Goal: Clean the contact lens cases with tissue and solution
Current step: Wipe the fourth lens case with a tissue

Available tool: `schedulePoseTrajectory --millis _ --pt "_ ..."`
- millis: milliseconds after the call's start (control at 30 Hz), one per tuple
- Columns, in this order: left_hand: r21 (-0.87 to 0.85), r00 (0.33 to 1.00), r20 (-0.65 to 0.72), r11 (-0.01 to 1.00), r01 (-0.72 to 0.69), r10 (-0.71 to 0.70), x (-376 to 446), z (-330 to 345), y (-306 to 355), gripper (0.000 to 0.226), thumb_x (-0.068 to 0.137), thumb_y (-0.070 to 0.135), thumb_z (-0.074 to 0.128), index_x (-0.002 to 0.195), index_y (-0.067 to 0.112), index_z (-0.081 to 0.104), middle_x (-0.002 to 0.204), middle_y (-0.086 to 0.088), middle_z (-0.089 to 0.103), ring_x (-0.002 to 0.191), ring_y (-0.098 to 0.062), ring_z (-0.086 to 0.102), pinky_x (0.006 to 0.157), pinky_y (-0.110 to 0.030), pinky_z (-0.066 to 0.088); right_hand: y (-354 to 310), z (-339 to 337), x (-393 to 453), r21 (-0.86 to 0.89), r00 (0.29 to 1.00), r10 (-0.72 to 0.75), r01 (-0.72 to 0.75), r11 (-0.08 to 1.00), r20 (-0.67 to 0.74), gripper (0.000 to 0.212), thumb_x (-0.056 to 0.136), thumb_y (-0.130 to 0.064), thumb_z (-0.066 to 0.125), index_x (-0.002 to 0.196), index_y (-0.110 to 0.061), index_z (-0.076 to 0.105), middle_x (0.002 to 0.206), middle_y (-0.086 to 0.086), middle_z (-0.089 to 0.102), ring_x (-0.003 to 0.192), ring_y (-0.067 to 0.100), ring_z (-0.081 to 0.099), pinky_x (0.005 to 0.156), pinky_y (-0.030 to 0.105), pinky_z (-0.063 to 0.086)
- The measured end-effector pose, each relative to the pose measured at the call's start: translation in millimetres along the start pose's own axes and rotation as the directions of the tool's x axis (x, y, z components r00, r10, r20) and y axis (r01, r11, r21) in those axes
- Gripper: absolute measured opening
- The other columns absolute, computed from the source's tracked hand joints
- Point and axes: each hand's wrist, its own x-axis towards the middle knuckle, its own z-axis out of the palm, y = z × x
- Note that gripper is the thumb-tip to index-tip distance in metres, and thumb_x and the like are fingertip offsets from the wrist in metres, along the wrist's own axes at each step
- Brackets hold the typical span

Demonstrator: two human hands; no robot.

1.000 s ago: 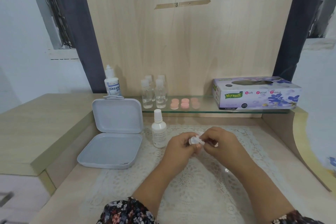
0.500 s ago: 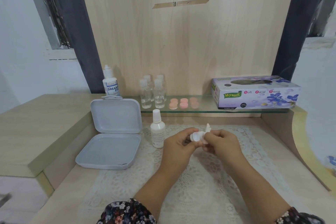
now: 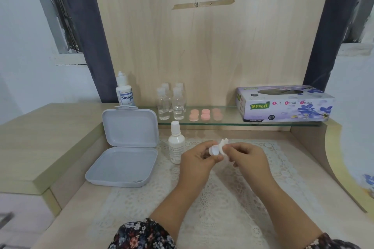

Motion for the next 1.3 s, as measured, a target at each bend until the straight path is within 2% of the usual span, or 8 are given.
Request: schedulePoseTrajectory --millis 167,367,433,600,833,967,1167,1300 --pt "0.039 0.997 0.075 0.999 -0.035 0.032 -4.8 2.7 1.9 0.041 0.076 -0.004 0.073 0.089 0.035 0.074 0.091 0.010 0.075 0.089 -0.006 0.069 0.086 -0.028 0.056 3.0 2.5 1.9 0.018 1.000 -0.026 0.025 1.000 0.017 0.017 0.088 -0.016 0.067 0.073 -0.012 0.075 0.049 -0.016 0.059 0.046 -0.006 0.051 0.058 0.019 0.038" --pt "-0.029 0.997 0.077 1.000 0.005 -0.003 -0.1 -1.6 1.9 0.039 0.076 -0.006 0.073 0.088 0.031 0.073 0.084 0.007 0.075 0.083 -0.008 0.070 0.077 -0.023 0.056 5.2 1.8 5.0 -0.010 0.995 -0.067 0.068 0.998 0.073 0.009 0.084 -0.012 0.071 0.077 -0.015 0.075 0.074 0.006 0.072 0.070 0.011 0.064 0.067 0.025 0.050" --pt "-0.054 0.997 0.073 0.998 0.030 -0.026 2.6 -4.1 1.5 0.035 0.076 -0.005 0.074 0.092 0.025 0.072 0.082 0.004 0.075 0.080 -0.009 0.069 0.073 -0.021 0.055 8.0 0.9 6.8 -0.112 0.987 -0.139 0.148 0.983 0.086 0.012 0.081 -0.010 0.074 0.075 -0.020 0.071 0.074 0.003 0.069 0.067 0.004 0.060 0.061 0.016 0.047" --pt "-0.091 0.994 0.101 0.995 0.048 -0.039 6.2 -6.8 2.1 0.029 0.080 -0.005 0.070 0.097 0.018 0.070 0.084 -0.003 0.073 0.077 -0.015 0.065 0.068 -0.021 0.054 17.6 -6.9 13.7 -0.358 0.893 -0.393 0.448 0.819 0.218 0.019 0.077 -0.003 0.075 0.076 -0.021 0.069 0.075 -0.008 0.057 0.070 0.003 0.053 0.061 0.010 0.038" --pt "-0.111 0.986 0.158 0.992 0.066 -0.048 8.2 -9.9 1.8 0.026 0.086 -0.003 0.064 0.100 0.019 0.068 0.081 -0.008 0.072 0.077 -0.022 0.066 0.066 -0.022 0.053 26.1 -24.4 25.6 -0.481 0.779 -0.553 0.621 0.619 0.295 0.022 0.076 -0.001 0.076 0.086 -0.021 0.076 0.085 -0.020 0.051 0.082 -0.007 0.051 0.068 0.004 0.036" --pt "-0.116 0.987 0.141 0.989 0.088 -0.071 9.6 -11.9 -0.3 0.024 0.086 -0.001 0.065 0.108 0.009 0.067 0.087 -0.014 0.073 0.074 -0.018 0.067 0.066 -0.021 0.053 27.6 -21.5 25.5 -0.464 0.803 -0.520 0.594 0.657 0.291 0.024 0.080 -0.005 0.074 0.098 -0.022 0.078 0.085 -0.024 0.054 0.083 -0.005 0.054 0.068 0.012 0.039" --pt "-0.101 0.991 0.122 0.993 0.065 -0.052 8.2 -11.5 -3.5 0.028 0.086 -0.003 0.066 0.114 -0.001 0.064 0.081 -0.010 0.071 0.066 -0.011 0.065 0.065 -0.020 0.052 22.5 -13.9 21.5 -0.444 0.832 -0.491 0.554 0.704 0.258 0.013 0.080 -0.004 0.074 0.085 -0.015 0.077 0.079 -0.021 0.056 0.075 -0.001 0.059 0.070 0.017 0.047" --pt "-0.132 0.992 0.116 0.989 0.062 -0.047 8.4 -11.1 -1.1 0.020 0.088 -0.002 0.063 0.106 0.007 0.067 0.083 -0.014 0.071 0.066 -0.012 0.064 0.066 -0.020 0.052 17.6 -12.1 18.5 -0.275 0.921 -0.352 0.386 0.880 0.167 0.016 0.082 -0.006 0.072 0.079 -0.021 0.073 0.080 -0.013 0.061 0.074 -0.004 0.057 0.068 0.009 0.043"
